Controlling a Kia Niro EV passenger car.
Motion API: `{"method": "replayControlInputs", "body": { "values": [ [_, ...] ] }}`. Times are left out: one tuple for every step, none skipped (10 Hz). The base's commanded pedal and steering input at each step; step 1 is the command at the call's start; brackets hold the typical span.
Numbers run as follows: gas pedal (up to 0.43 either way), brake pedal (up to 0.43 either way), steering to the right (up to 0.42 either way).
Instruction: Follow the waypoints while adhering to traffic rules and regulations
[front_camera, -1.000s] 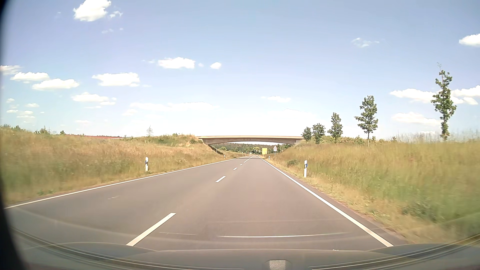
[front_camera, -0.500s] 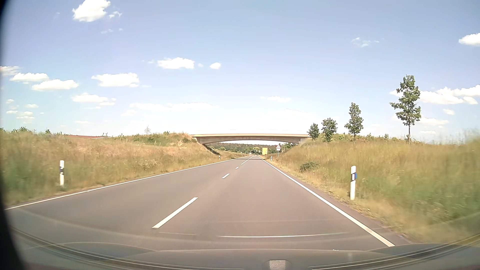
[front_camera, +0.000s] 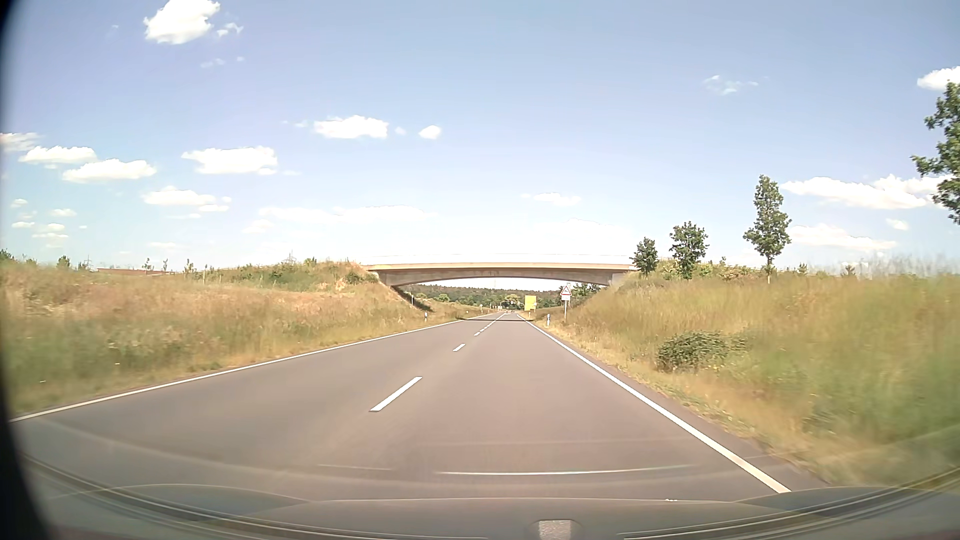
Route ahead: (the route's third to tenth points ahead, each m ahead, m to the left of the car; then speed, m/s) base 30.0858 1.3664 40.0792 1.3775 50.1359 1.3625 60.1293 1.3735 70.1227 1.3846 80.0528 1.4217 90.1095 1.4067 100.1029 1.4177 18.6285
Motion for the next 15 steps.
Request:
{"method": "replayControlInputs", "body": {
  "values": [
    [0.039, 0.030, 0.002],
    [0.047, 0.030, 0.002],
    [0.047, 0.030, 0.002],
    [0.047, 0.030, 0.001],
    [0.047, 0.030, 0.002],
    [0.059, 0.030, 0.002],
    [0.059, 0.037, 0.002],
    [0.059, 0.030, 0.002],
    [0.059, 0.030, 0.001],
    [0.059, 0.030, 0.002],
    [0.059, 0.030, 0.001],
    [0.059, 0.030, 0.001],
    [0.059, 0.030, 0.001],
    [0.059, 0.030, 0.001],
    [0.059, 0.037, 0.001]
  ]
}}
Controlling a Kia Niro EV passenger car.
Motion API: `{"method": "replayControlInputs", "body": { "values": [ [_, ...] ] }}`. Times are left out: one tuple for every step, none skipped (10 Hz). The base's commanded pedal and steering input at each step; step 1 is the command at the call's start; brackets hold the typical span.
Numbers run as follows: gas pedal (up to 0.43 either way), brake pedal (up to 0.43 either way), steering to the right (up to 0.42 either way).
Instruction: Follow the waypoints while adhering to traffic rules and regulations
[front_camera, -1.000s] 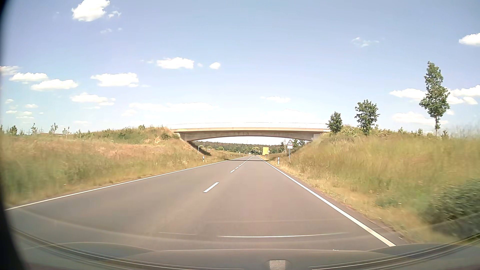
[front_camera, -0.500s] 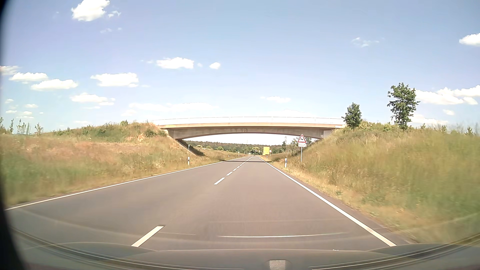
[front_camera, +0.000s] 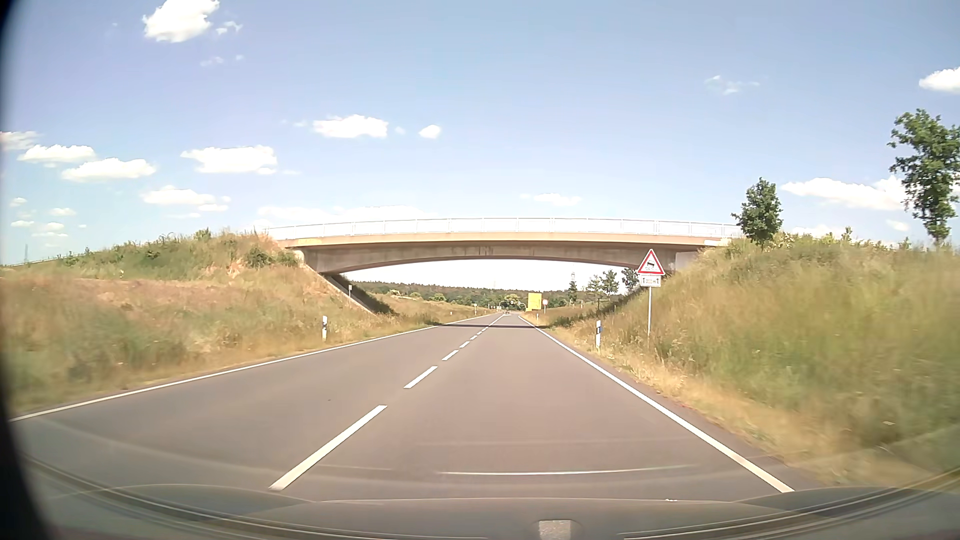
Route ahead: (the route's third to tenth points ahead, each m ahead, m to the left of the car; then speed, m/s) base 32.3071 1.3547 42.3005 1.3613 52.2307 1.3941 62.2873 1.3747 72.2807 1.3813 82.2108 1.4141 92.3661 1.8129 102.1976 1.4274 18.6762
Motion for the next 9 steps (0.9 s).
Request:
{"method": "replayControlInputs", "body": {
  "values": [
    [0.059, 0.030, 0.002],
    [0.059, 0.030, 0.003],
    [0.059, 0.030, 0.003],
    [0.059, 0.030, 0.003],
    [0.059, 0.030, 0.002],
    [0.059, 0.037, 0.003],
    [0.059, 0.030, 0.003],
    [0.059, 0.030, 0.002],
    [0.059, 0.030, 0.002]
  ]
}}
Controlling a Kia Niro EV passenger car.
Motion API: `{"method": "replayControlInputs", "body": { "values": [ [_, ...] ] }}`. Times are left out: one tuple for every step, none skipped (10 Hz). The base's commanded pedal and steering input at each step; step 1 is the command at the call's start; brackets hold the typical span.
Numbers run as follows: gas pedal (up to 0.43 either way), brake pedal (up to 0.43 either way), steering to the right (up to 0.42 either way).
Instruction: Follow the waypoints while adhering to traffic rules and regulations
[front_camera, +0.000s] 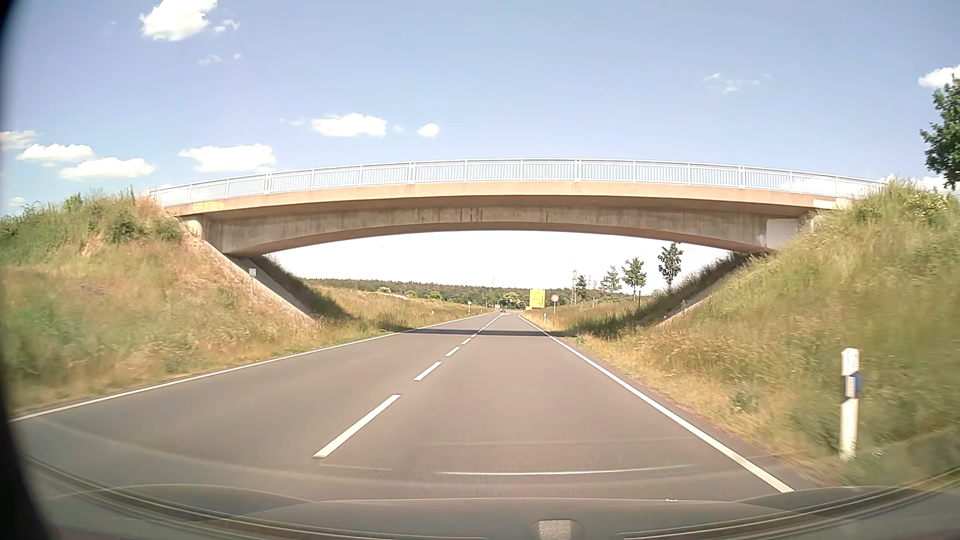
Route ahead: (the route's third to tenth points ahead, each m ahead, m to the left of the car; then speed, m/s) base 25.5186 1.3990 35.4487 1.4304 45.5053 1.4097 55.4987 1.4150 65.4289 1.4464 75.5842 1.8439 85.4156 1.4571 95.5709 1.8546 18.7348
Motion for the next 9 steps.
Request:
{"method": "replayControlInputs", "body": {
  "values": [
    [0.059, 0.037, 0.003],
    [0.059, 0.030, 0.002],
    [0.059, 0.030, 0.002],
    [0.059, 0.030, 0.002],
    [0.059, 0.037, 0.001],
    [0.059, 0.030, 0.002],
    [0.067, 0.030, 0.002],
    [0.067, 0.030, 0.002],
    [0.067, 0.030, 0.001]
  ]
}}
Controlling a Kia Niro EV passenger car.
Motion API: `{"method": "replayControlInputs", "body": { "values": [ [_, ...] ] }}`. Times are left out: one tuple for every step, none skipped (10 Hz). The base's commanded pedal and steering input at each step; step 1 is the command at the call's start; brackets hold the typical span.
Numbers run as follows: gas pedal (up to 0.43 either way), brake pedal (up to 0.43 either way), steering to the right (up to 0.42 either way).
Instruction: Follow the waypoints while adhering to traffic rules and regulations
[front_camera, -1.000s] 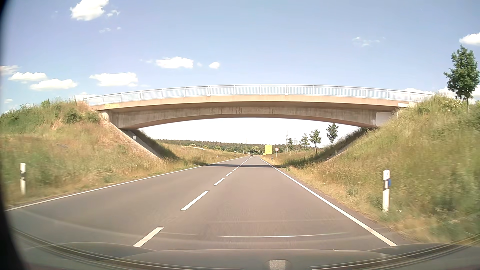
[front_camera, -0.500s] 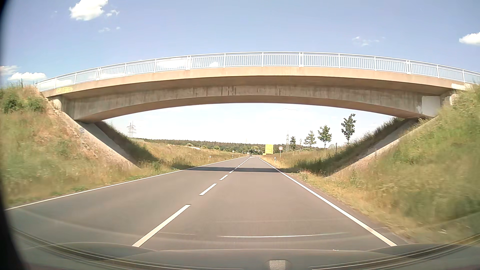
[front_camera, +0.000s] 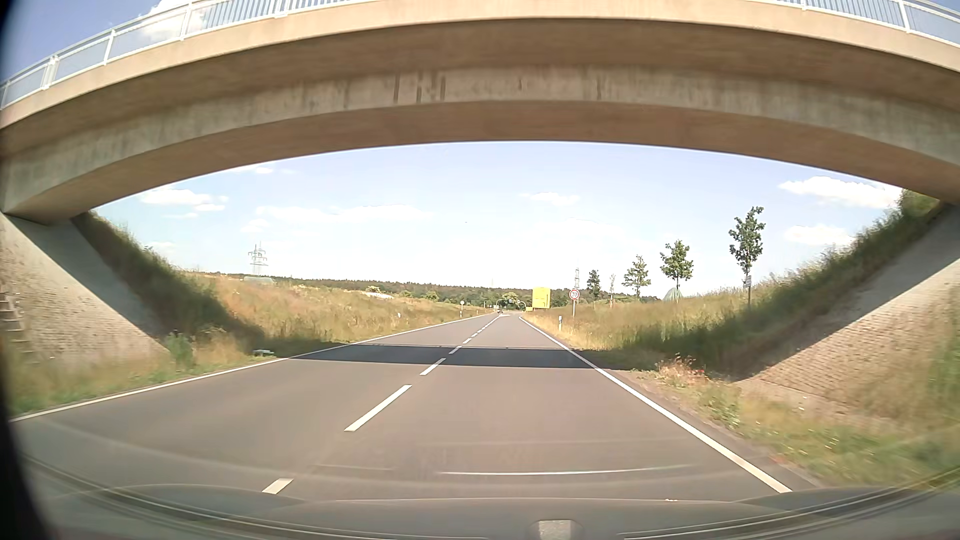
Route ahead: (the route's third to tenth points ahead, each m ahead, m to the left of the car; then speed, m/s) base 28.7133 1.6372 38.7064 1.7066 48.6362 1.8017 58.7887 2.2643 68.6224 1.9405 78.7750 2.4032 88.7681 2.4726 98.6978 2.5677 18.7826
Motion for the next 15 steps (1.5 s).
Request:
{"method": "replayControlInputs", "body": {
  "values": [
    [0.067, 0.030, 0.002],
    [0.067, 0.030, 0.002],
    [0.067, 0.030, 0.002],
    [0.067, 0.030, 0.001],
    [0.067, 0.030, 0.002],
    [0.067, 0.030, 0.001],
    [0.067, 0.030, 0.001],
    [0.067, 0.037, 0.002],
    [0.059, 0.030, 0.001],
    [0.059, 0.030, 0.001],
    [0.039, 0.037, 0.002],
    [0.008, 0.030, 0.001],
    [0.000, 0.030, 0.001],
    [0.000, 0.037, 0.002],
    [0.000, 0.030, 0.002]
  ]
}}
